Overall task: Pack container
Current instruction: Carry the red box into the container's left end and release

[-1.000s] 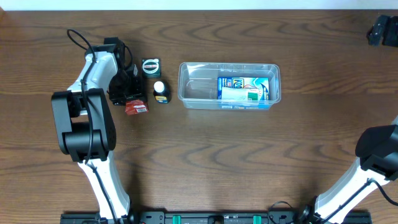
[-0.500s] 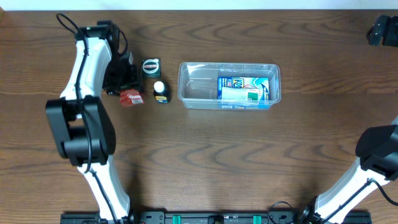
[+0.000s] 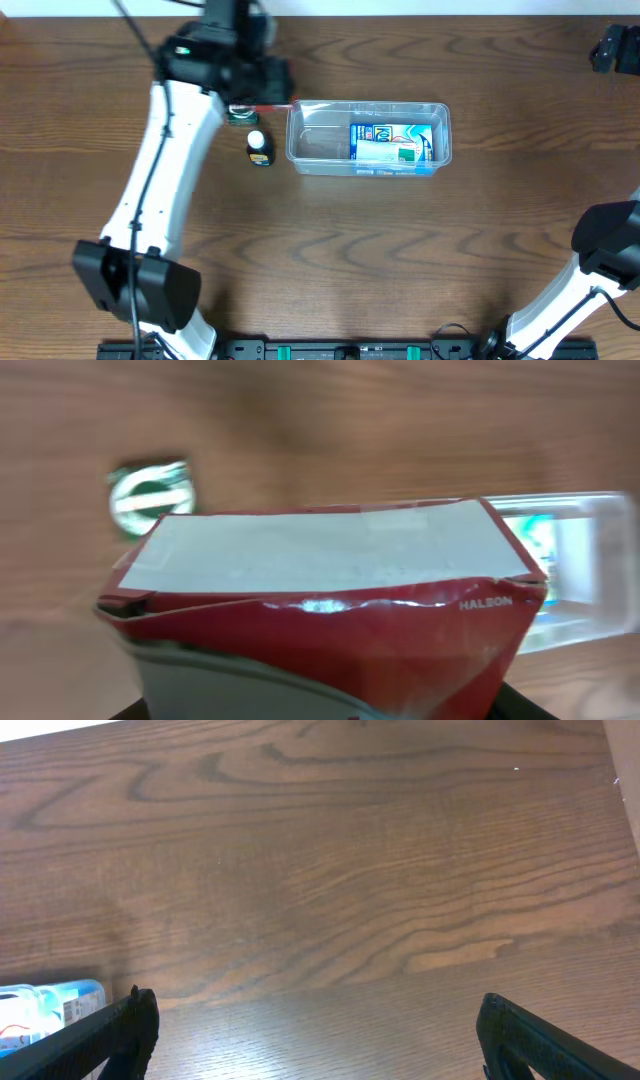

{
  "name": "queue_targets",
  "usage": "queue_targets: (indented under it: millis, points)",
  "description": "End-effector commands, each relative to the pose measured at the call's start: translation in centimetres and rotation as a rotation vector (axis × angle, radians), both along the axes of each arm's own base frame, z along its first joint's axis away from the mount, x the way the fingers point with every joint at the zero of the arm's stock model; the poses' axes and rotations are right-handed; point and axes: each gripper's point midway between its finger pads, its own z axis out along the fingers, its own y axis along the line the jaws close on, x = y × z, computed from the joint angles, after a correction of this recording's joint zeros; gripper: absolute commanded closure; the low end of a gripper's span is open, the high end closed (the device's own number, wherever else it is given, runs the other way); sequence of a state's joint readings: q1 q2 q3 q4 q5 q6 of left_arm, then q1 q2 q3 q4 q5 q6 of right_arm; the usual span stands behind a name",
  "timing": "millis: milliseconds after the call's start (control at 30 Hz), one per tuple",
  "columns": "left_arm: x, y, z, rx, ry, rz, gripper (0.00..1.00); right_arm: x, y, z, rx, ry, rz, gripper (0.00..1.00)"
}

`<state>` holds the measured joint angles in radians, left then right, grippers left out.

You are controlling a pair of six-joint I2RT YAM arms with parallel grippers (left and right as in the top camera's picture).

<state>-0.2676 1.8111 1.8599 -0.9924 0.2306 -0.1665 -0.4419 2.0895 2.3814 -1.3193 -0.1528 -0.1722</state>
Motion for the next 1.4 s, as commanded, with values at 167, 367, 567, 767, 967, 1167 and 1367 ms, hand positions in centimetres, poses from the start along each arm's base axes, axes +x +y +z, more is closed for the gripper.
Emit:
queue_targets:
  millis: [167,367,567,767,967,1167,1367]
  points:
    - [0.0,-7.3,-2.7,0.084,-0.032,-0.009,0.43,-0.2,-0.1,0.9,-0.003,-0.021,-0.013,0.01]
    - [-0.3,-9.2,-6.3,0.166,0.012,-0.01,0.43,-0.2,-0.1,0.9,-0.003,-0.021,-0.012,0.01]
    - [-0.4,-9.2,-9.8,0.187,0.097,0.029,0.43,-0.2,-0.1,0.9,-0.003,-0.02,-0.012,0.01]
    - [-0.8,-9.0,-11.7,0.219,0.146,0.025,0.43,-0.2,-0.1,0.9,-0.003,-0.021,-0.013,0.01]
    - [-0.9,-8.9,-13.3,0.238,0.178,0.023,0.43,-0.2,-0.1,0.9,-0.003,-0.02,-0.012,0.01]
    - [-1.6,-8.5,-15.0,0.262,0.218,0.021,0.43,-0.2,-0.1,0.9,-0.003,-0.02,-0.012,0.01]
    - [-2.1,-8.2,-15.9,0.268,0.246,0.044,0.43,-0.2,-0.1,0.9,-0.003,-0.02,-0.012,0.01]
